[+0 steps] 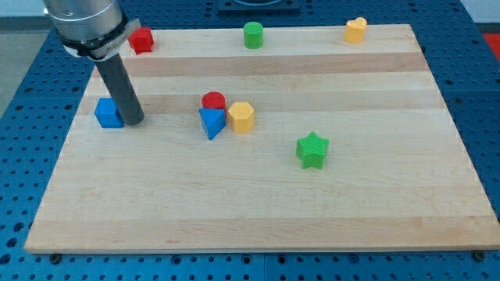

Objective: Move the yellow hexagon to the top right of the green star

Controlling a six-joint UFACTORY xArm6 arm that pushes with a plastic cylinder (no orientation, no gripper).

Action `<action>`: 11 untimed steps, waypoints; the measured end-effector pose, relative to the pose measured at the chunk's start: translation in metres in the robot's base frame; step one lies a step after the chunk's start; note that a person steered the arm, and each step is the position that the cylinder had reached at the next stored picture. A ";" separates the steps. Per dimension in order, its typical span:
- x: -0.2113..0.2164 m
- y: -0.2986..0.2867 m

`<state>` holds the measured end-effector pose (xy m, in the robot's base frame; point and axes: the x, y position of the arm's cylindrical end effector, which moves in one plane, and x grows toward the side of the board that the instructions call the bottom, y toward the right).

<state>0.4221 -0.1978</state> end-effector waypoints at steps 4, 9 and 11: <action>0.053 0.115; -0.057 0.159; -0.072 0.197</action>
